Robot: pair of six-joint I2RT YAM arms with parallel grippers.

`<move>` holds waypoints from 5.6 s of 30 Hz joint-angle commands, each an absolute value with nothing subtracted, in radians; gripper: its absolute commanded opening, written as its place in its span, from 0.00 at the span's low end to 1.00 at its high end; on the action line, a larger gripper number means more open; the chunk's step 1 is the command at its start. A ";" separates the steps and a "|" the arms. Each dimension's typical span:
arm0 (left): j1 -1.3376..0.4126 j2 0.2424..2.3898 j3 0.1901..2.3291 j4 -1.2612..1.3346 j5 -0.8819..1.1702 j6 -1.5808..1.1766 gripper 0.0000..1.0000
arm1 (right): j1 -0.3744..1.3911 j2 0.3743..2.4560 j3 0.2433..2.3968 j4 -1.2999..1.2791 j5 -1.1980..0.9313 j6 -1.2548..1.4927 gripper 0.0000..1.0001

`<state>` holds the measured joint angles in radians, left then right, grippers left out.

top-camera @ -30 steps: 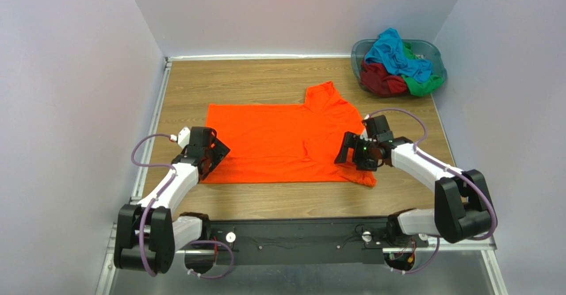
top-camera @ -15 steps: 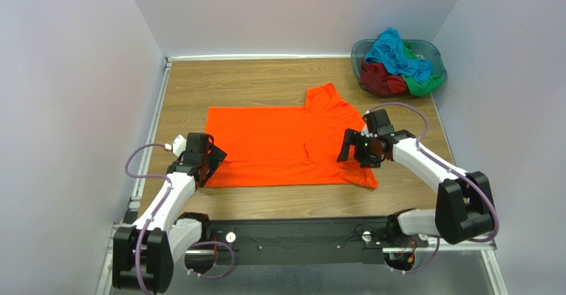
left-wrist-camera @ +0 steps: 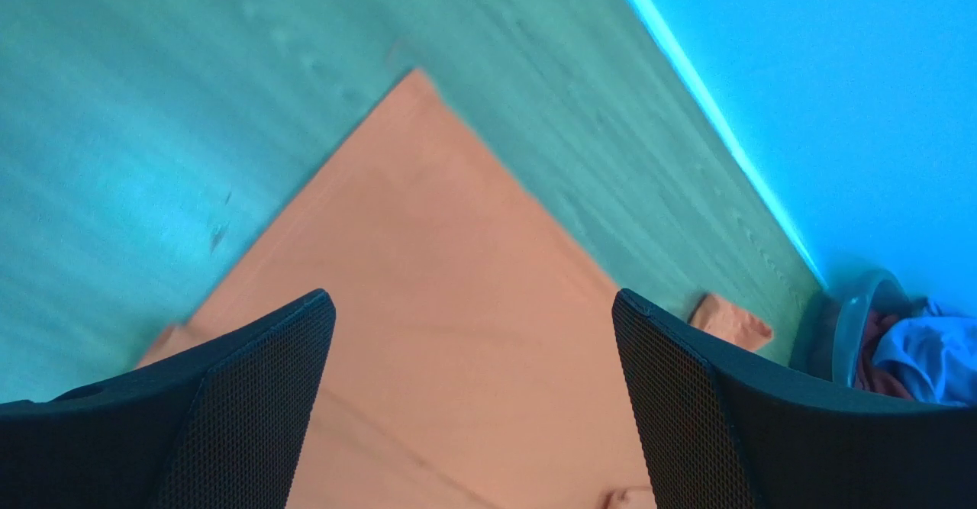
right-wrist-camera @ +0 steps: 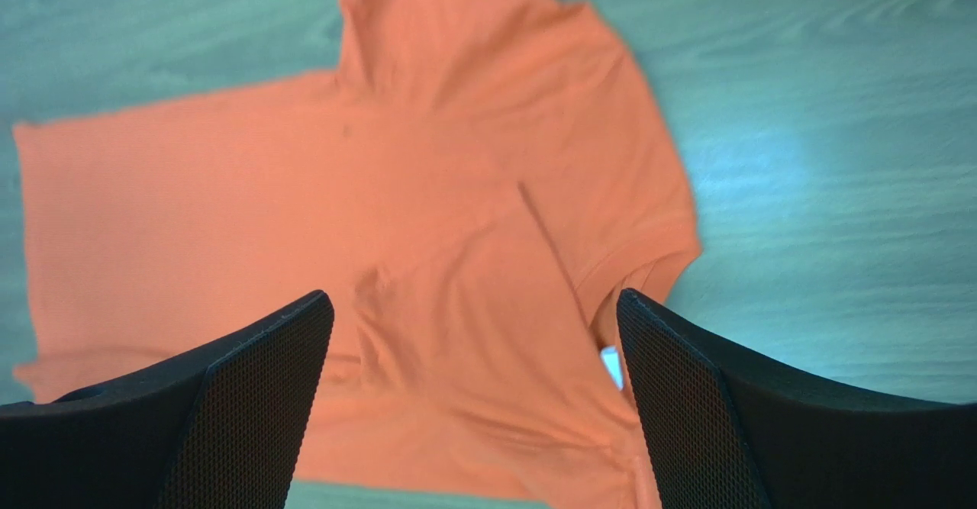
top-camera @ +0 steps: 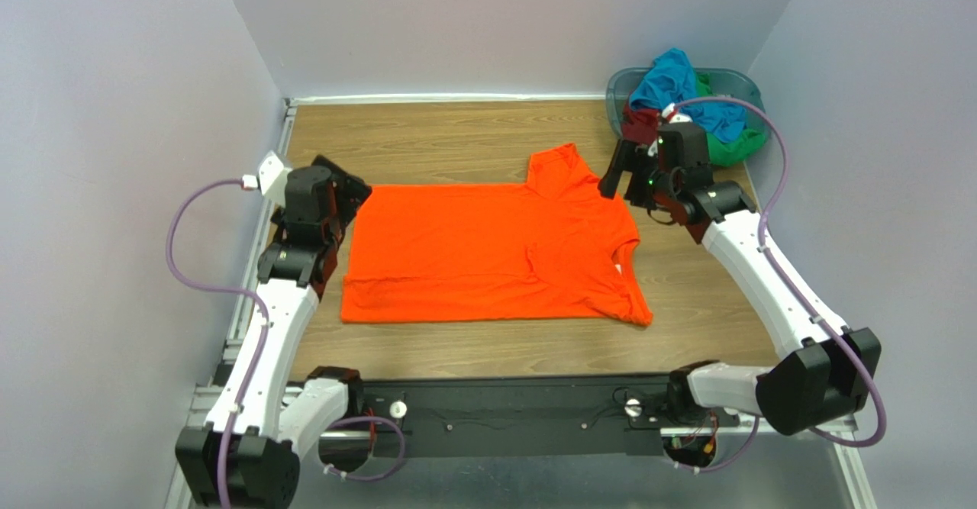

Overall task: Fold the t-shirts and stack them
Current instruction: Fold the tshirt

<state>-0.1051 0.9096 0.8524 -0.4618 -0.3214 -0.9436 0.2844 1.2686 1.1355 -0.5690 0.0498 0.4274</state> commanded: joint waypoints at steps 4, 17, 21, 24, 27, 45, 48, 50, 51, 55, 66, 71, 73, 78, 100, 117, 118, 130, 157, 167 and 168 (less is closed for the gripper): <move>-0.065 1.203 1.021 -0.328 -0.319 -0.781 0.98 | 0.290 1.328 1.218 -0.575 0.219 0.429 1.00; -0.025 1.870 1.526 -0.482 -0.258 -0.709 0.82 | 0.290 1.367 1.190 -0.569 0.276 0.434 1.00; -0.018 1.959 1.603 -0.502 -0.236 -0.695 0.80 | 0.290 1.374 1.170 -0.571 0.308 0.426 1.00; -0.015 2.011 1.637 -0.543 -0.248 -0.701 0.79 | 0.290 1.373 1.160 -0.569 0.331 0.433 1.00; -0.015 2.028 1.620 -0.540 -0.247 -0.706 0.79 | 0.288 1.373 1.157 -0.569 0.345 0.430 1.00; -0.008 2.155 1.664 -0.591 -0.328 -0.746 0.66 | 0.290 1.404 1.143 -0.569 0.325 0.416 1.00; -0.009 2.155 1.654 -0.600 -0.345 -0.750 0.65 | 0.290 1.405 1.143 -0.569 0.324 0.417 1.00; -0.009 2.155 1.649 -0.600 -0.350 -0.749 0.65 | 0.288 1.408 1.144 -0.569 0.319 0.414 1.00; -0.008 2.157 1.649 -0.606 -0.353 -0.749 0.63 | 0.290 1.408 1.146 -0.569 0.318 0.413 1.00; -0.009 2.163 1.651 -0.614 -0.350 -0.749 0.58 | 0.290 1.414 1.144 -0.569 0.318 0.411 1.00; -0.008 2.166 1.609 -0.653 -0.370 -0.746 0.37 | 0.290 1.420 1.144 -0.566 0.311 0.407 1.00; -0.008 2.163 1.605 -0.666 -0.373 -0.735 0.24 | 0.290 1.424 1.134 -0.554 0.311 0.400 1.00; -0.009 2.158 1.600 -0.661 -0.367 -0.730 0.13 | 0.290 1.428 1.129 -0.537 0.307 0.391 1.00; -0.008 2.154 1.597 -0.646 -0.339 -0.706 0.00 | 0.290 1.482 1.153 -0.505 0.273 0.371 1.00; -0.009 2.010 1.508 -0.555 -0.293 -0.660 0.00 | 0.290 2.291 1.948 -0.426 0.241 0.327 0.94; -0.009 2.026 1.528 -0.554 -0.299 -0.655 0.00 | 0.291 2.451 2.014 -0.426 0.130 0.370 0.67; -0.008 2.026 1.526 -0.551 -0.301 -0.657 0.00 | 0.293 2.448 2.003 -0.426 0.129 0.370 0.67; -0.008 2.026 1.529 -0.549 -0.296 -0.655 0.00 | 0.310 2.427 2.013 -0.426 0.110 0.330 0.23; -0.012 1.775 1.304 -0.480 -0.276 -0.684 0.00 | 0.362 1.853 1.474 -0.382 0.153 0.219 0.01; -0.020 1.649 1.140 -0.427 -0.267 -0.712 0.00 | 0.380 1.582 1.212 -0.382 0.143 0.248 0.01; -0.021 1.641 1.132 -0.425 -0.267 -0.713 0.00 | 0.380 1.557 1.195 -0.383 0.140 0.252 0.01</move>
